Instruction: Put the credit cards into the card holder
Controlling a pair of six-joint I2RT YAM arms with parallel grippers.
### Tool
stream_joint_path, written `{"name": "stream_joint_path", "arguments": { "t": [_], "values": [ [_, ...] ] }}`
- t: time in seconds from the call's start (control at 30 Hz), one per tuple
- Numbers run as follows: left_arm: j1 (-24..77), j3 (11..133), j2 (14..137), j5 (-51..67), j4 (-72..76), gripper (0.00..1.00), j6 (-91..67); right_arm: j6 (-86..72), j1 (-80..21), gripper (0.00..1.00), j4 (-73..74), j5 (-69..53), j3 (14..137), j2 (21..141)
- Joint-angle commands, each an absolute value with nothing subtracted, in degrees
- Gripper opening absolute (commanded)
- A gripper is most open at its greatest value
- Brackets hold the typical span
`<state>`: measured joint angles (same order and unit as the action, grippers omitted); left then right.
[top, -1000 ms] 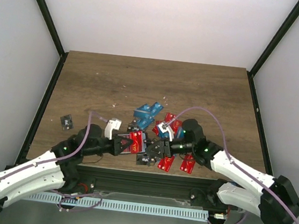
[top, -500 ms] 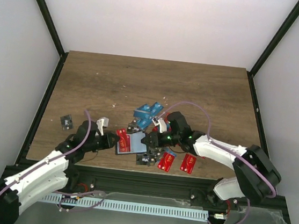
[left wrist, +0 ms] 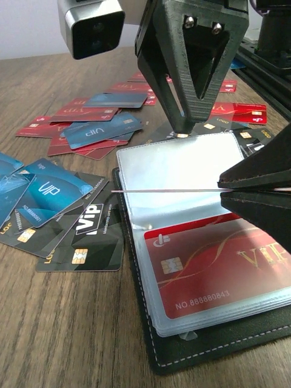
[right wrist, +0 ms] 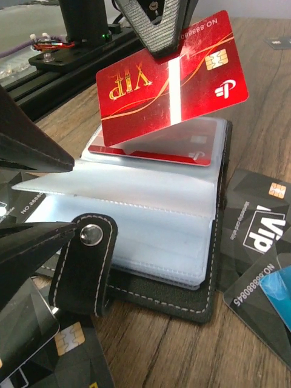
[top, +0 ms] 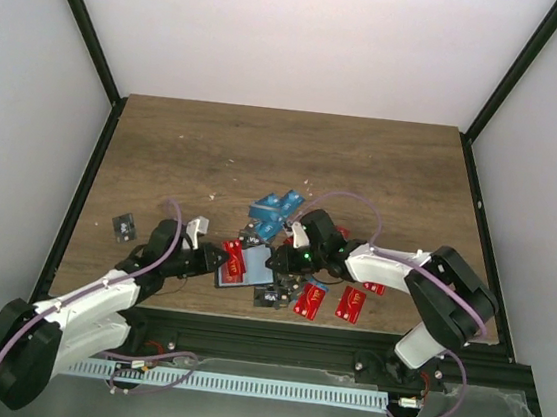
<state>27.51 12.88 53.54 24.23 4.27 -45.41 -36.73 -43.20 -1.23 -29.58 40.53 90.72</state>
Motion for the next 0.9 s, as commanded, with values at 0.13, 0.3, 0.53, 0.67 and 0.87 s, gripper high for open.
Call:
{"name": "stream_joint_path", "arguments": {
  "t": [0.13,0.3,0.53,0.67,0.87],
  "values": [
    [26.75,12.09,56.17,25.93,9.72,0.04,-45.26,-36.65,-42.89,0.24,-2.34,-28.28,40.93,92.91],
    [26.74,11.55,56.74,26.09,10.53,0.04,-45.46,-36.83,-42.88,0.23,-3.43,-28.87,40.22,93.83],
    [26.77,11.38,57.25,25.52,10.56,0.04,-45.35,-37.25,-42.89,0.23,-4.66,-29.64,39.26,94.64],
    [26.80,11.01,57.86,25.61,11.62,0.04,-45.52,-37.36,-42.89,0.22,-5.16,-29.95,38.82,95.08],
    [26.79,10.23,60.20,26.51,14.53,0.04,-46.20,-37.36,-42.89,0.22,-5.52,-30.16,38.73,95.64]
  ]
}}
